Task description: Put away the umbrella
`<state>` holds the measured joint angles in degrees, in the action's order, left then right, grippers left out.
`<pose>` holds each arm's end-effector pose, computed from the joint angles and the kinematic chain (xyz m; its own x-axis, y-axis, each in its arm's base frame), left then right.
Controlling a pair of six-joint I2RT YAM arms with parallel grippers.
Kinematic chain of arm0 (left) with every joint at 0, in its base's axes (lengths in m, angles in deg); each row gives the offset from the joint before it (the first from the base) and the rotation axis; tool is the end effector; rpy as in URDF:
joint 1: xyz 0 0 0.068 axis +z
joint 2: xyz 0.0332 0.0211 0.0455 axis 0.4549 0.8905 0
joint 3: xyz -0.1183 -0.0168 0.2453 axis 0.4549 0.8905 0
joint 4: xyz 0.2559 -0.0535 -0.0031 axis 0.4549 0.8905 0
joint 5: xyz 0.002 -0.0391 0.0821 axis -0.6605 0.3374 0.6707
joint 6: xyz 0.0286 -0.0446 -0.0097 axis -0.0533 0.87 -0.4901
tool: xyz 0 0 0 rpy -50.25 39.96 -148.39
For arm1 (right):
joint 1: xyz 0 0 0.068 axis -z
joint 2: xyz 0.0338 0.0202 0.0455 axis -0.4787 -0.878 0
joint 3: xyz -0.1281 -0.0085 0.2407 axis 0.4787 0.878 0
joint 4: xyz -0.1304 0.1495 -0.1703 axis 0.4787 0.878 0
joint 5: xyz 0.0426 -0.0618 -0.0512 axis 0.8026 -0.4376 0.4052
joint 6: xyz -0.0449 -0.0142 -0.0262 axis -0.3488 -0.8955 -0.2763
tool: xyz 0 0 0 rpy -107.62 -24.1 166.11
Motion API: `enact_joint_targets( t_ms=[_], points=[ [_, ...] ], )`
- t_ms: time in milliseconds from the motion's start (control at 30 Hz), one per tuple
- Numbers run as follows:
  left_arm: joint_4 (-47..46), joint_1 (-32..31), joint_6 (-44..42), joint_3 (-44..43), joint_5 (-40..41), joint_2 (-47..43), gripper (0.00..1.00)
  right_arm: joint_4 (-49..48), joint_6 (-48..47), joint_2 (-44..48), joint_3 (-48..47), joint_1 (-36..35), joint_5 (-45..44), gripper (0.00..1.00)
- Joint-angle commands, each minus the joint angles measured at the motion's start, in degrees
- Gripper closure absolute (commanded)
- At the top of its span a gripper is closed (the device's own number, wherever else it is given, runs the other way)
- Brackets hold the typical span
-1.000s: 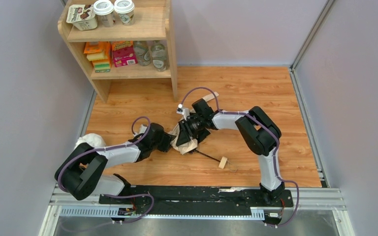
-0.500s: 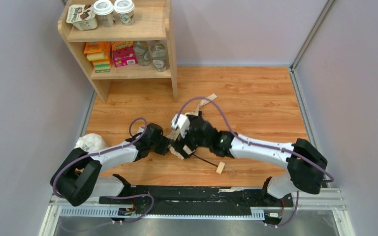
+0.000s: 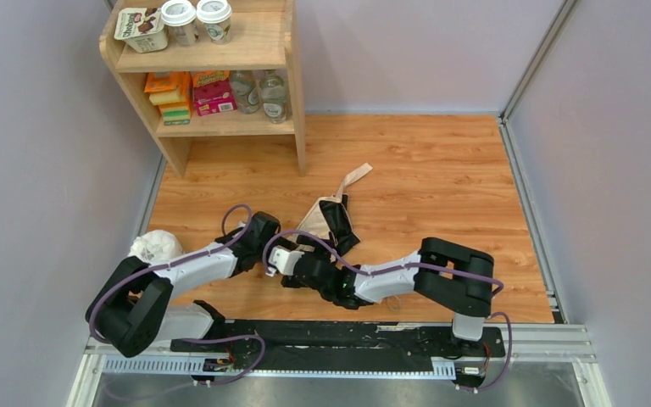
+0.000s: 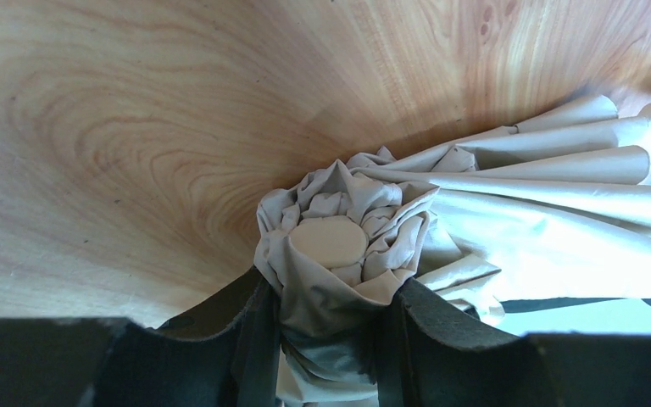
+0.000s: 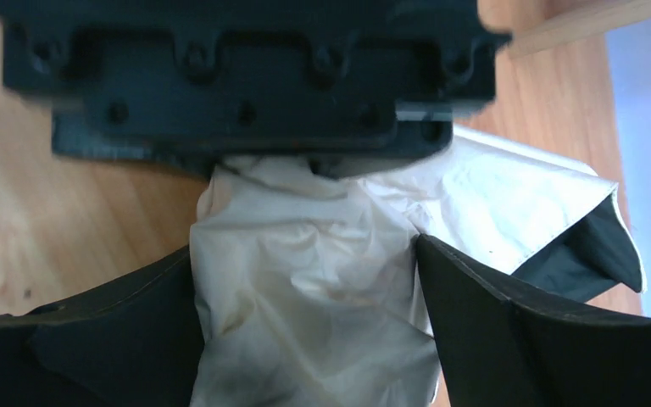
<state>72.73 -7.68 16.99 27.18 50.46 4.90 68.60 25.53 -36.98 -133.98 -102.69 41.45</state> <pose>0.1777 -0.1219 0.1379 -0.4378 -0.8970 0.0612 -0.7687 0.3382 -0.5429 0.1142 0.3341 0.1432 0.1438 -0.7952 -0.5891 -0.7183 0.3256 -0.6149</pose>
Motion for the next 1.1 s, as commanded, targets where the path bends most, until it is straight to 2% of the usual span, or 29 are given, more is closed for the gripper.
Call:
enact_joint_targets(
  t_ms=[0,300,467,600,733,800,833,867,900,933,1000,1067],
  points=[
    [17.1,-0.1,-1.3,2.2,0.9,0.1,1.0,-4.8,-4.0,-4.7,-4.3,0.1,-11.1,0.14],
    [17.8,0.0,-0.7,2.4,1.9,-2.4,1.0,18.7,7.8,-8.2,-7.7,2.8,-2.0,0.61],
    [14.9,0.6,-1.0,3.5,1.4,-3.5,1.0,22.2,12.1,-9.8,-7.1,4.2,6.5,0.8],
    [13.9,0.7,-1.8,2.8,0.8,-3.1,1.0,24.2,13.5,-10.6,-7.5,6.1,14.6,0.98],
    [13.4,1.3,-4.7,1.3,2.2,-3.1,1.0,26.3,15.1,-11.3,-8.1,7.9,21.5,1.0],
    [12.8,2.6,-7.0,0.6,2.7,-3.5,0.9,26.5,16.3,-10.9,-7.5,9.5,25.4,1.0],
    [12.8,3.1,-7.9,0.5,2.8,-3.7,0.75,26.4,17.0,-10.6,-7.1,10.0,27.1,1.0],
    [12.8,4.1,-9.4,-0.1,3.5,-4.5,0.67,26.3,17.6,-10.6,-6.7,10.7,29.1,1.0],
    [12.5,4.9,-10.4,-0.5,3.8,-5.2,0.52,25.7,18.1,-10.4,-6.1,11.5,30.0,1.0],
    [11.9,6.4,-12.4,-0.8,4.0,-6.4,0.46,25.3,19.1,-10.4,-5.4,12.1,32.9,1.0],
    [11.8,8.8,-14.8,-1.4,3.4,-8.5,0.27,24.6,20.8,-10.4,-4.6,14.0,36.1,1.0],
    [11.8,10.9,-16.9,-1.6,3.2,-11.2,0.26,24.0,22.4,-10.5,-4.2,16.2,39.6,1.0]
  ],
)
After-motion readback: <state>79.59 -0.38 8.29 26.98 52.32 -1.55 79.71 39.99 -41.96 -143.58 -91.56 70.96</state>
